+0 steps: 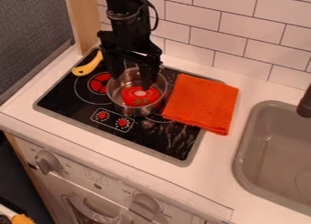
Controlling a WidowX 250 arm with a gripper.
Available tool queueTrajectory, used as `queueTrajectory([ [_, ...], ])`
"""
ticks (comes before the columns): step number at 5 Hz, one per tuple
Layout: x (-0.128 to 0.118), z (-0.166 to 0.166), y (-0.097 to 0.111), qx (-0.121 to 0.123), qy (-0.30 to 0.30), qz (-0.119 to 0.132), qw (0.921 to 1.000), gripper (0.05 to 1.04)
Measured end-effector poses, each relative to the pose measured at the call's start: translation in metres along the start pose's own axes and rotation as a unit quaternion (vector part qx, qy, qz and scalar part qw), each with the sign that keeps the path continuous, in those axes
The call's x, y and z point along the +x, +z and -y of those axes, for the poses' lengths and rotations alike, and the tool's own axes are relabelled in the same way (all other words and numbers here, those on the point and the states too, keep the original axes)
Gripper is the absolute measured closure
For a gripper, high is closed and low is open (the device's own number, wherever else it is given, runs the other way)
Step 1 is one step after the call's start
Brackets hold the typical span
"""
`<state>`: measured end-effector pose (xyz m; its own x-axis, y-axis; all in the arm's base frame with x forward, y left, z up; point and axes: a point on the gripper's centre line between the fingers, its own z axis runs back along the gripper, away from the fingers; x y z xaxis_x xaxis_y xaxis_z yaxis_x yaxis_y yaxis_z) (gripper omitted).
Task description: Put the yellow brush on the orange cloth
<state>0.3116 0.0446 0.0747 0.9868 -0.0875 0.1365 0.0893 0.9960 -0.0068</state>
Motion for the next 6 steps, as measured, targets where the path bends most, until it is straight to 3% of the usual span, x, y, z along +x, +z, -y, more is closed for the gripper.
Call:
queueTrajectory([
  [1, -0.004, 0.000, -0.009, -0.004, 0.001, -0.016, 0.9999, 0.083],
  [3, 0.011, -0.083, -0.003, 0.029, 0.045, -0.022, 0.9983, 0.083],
  [4, 0.023, -0.110, -0.008, 0.041, 0.028, -0.029, 0.9983, 0.083],
  [6, 0.046, -0.132, -0.055, 0.050, 0.031, -0.058, 0.9966, 0.083],
])
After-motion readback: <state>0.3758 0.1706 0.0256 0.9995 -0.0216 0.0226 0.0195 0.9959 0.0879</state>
